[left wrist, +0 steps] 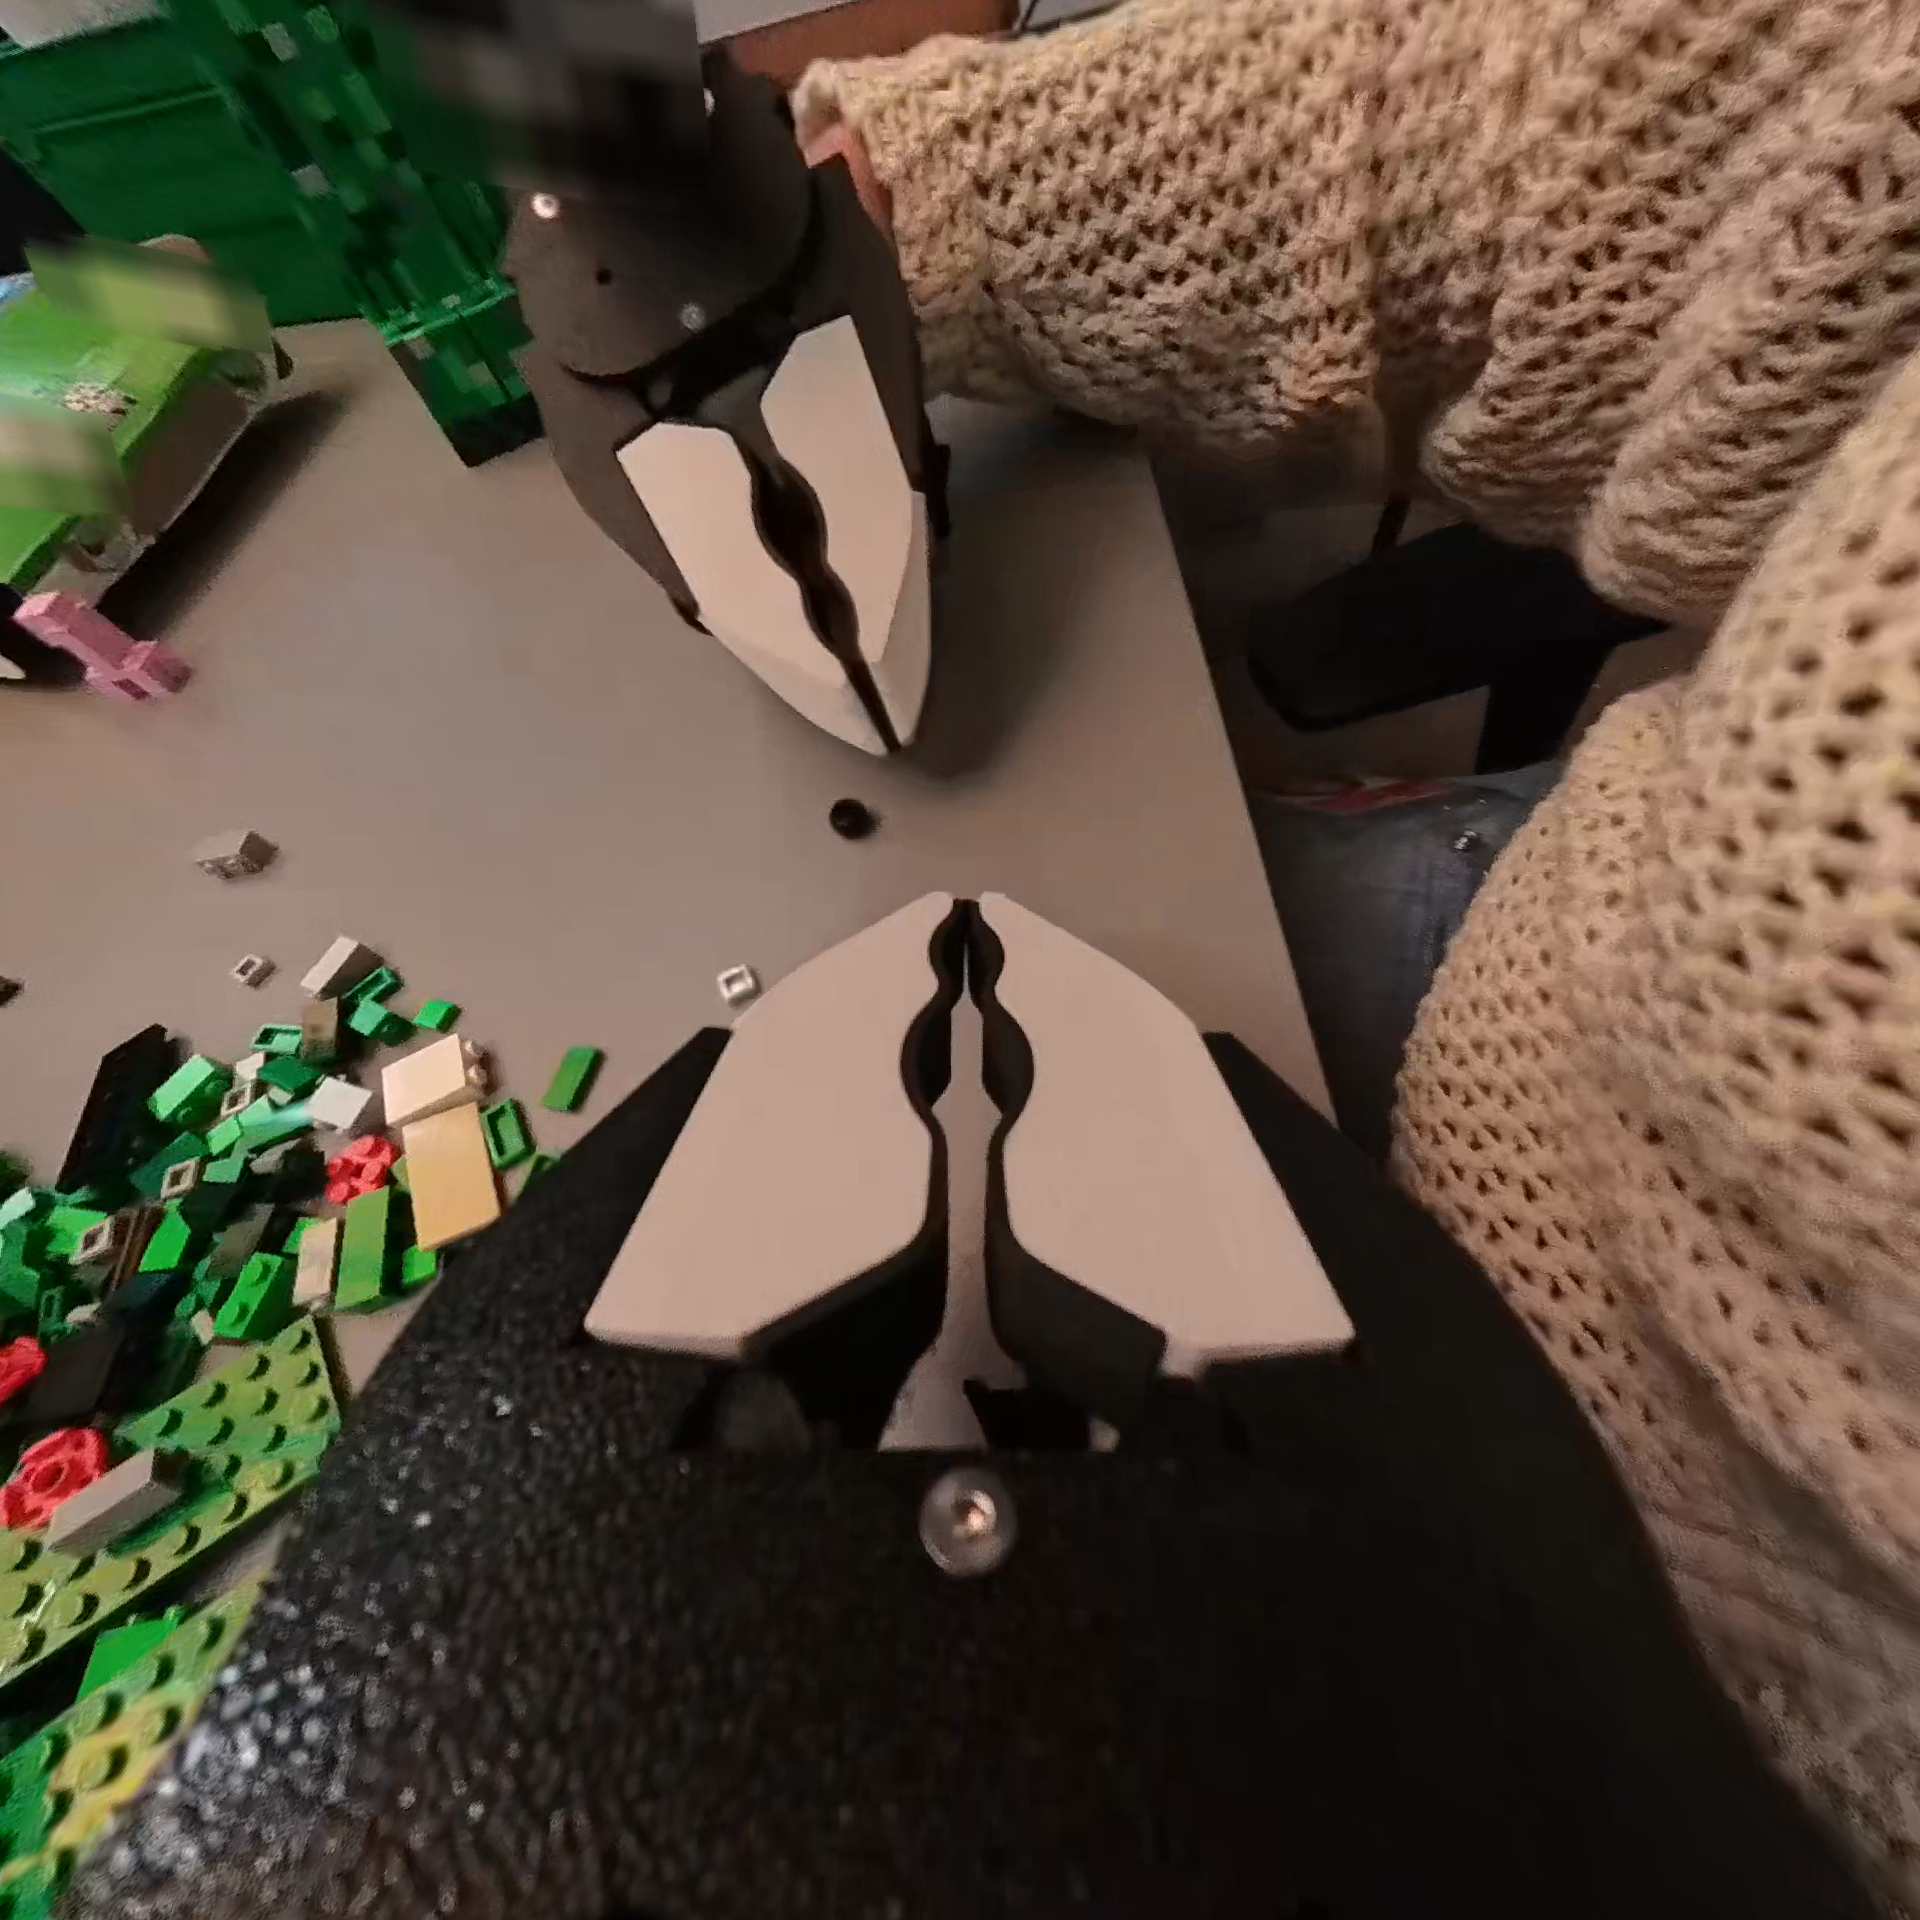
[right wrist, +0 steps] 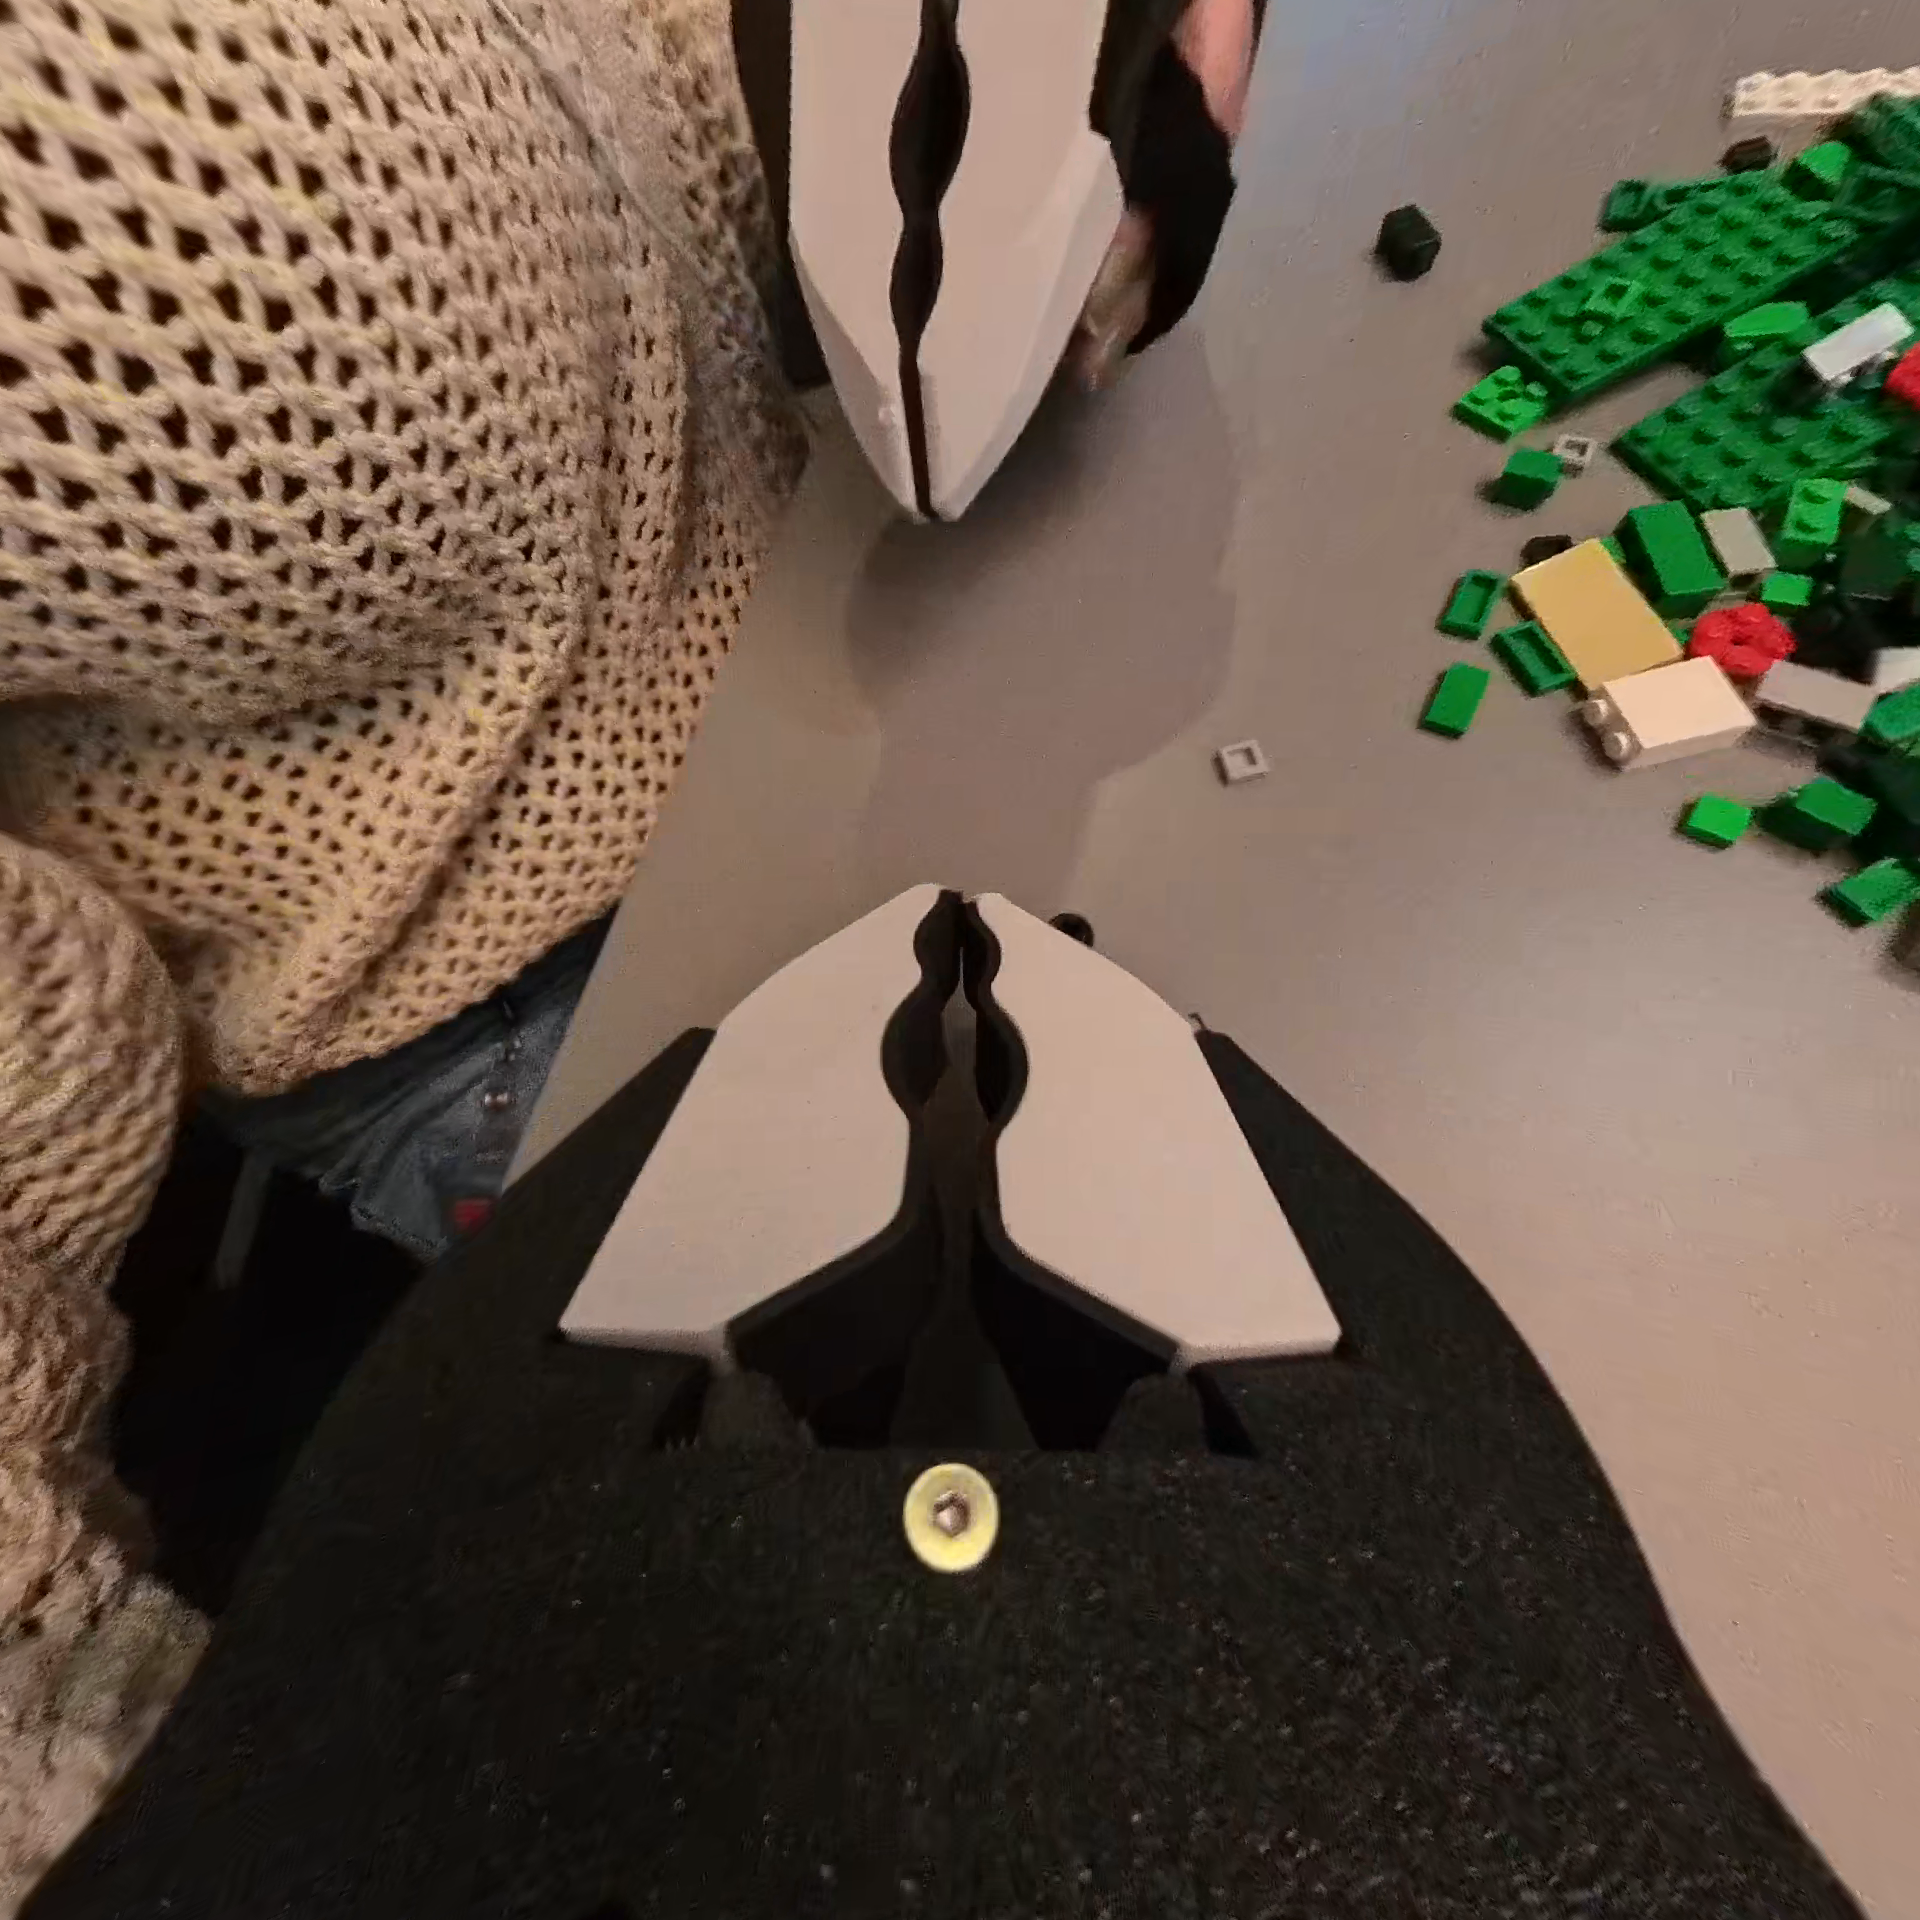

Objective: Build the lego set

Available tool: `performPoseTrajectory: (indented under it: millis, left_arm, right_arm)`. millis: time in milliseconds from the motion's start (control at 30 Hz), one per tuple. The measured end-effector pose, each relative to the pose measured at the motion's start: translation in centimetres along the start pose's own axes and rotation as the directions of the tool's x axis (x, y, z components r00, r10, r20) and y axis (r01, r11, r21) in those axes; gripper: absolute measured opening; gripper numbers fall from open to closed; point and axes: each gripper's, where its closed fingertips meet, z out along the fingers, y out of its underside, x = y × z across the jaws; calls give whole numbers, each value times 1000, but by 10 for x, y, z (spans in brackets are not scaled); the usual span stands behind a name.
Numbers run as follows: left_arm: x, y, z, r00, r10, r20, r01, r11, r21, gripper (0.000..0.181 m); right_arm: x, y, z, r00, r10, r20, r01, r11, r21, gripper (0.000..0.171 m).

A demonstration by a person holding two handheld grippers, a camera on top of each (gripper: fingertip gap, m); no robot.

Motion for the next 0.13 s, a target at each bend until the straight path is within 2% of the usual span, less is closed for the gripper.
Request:
performPoseTrajectory:
  millis: [33, 133]
  left_arm:
    - [0, 2, -2, 1000, -2, -10, 2, 1000, 2, 0]
    - [-13, 12, -9, 998, -37, 48, 38, 999, -16, 0]
  right_arm:
    - [1, 1, 2, 1000, -9, 23, 9, 1000, -20, 0]
    - [1, 4, 9, 994, -26, 102, 34, 996, -77, 0]
